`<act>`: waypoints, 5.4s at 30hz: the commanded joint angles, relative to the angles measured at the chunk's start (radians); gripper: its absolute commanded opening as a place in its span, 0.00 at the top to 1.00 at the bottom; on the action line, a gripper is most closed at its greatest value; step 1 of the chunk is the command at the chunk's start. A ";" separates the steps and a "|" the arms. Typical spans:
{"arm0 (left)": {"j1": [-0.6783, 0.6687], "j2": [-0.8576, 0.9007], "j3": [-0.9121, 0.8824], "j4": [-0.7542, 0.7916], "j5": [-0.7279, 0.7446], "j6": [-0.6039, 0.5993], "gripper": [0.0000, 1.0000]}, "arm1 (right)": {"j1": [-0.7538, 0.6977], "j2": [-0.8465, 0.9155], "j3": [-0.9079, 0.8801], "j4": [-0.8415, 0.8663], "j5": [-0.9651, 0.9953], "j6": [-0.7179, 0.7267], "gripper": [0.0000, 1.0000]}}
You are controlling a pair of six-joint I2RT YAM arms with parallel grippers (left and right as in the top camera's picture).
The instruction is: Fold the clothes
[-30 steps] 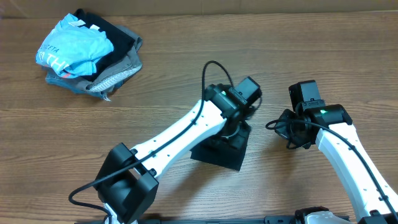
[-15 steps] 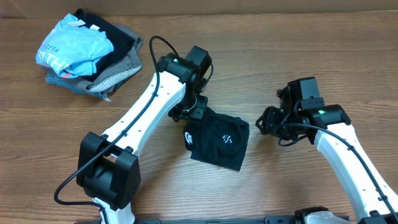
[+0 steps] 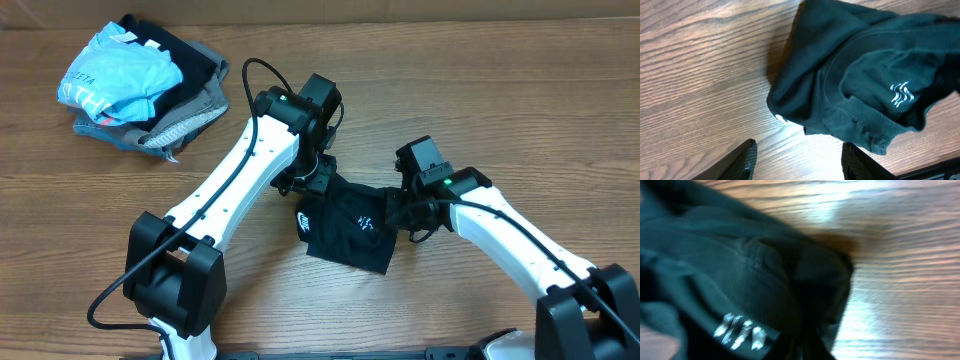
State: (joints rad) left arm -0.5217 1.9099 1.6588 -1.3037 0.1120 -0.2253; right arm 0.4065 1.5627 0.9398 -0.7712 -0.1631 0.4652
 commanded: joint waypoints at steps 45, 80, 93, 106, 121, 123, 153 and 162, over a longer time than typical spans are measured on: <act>0.024 -0.001 -0.195 0.126 0.079 0.092 0.40 | 0.140 -0.039 0.044 -0.454 0.232 0.245 0.96; 0.023 -0.001 -0.198 0.205 0.248 0.114 0.30 | -0.119 0.043 0.043 0.089 0.212 0.129 0.96; 0.024 -0.001 -0.198 0.213 0.247 0.114 0.27 | -0.251 0.037 0.093 0.100 -0.103 -0.150 0.64; 0.024 -0.001 -0.198 0.216 0.247 0.114 0.28 | -0.250 0.087 0.012 0.119 -0.086 -0.182 0.59; 0.024 -0.001 -0.198 0.223 0.247 0.114 0.25 | -0.320 -0.002 0.133 0.134 -0.015 -0.160 0.67; 0.024 -0.001 -0.198 0.225 0.247 0.114 0.23 | -0.320 -0.003 0.134 0.114 0.016 -0.130 0.60; 0.019 0.000 -0.489 0.723 0.498 -0.175 0.11 | -0.229 -0.010 -0.214 0.138 -0.092 0.193 0.87; -0.044 0.023 -0.520 0.818 0.510 -0.234 0.10 | -0.229 -0.010 -0.214 0.140 -0.092 0.193 0.87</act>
State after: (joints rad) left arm -0.5358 1.9099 1.1496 -0.5045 0.5911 -0.4103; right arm 0.1822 1.5673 0.7395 -0.6437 -0.2783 0.6510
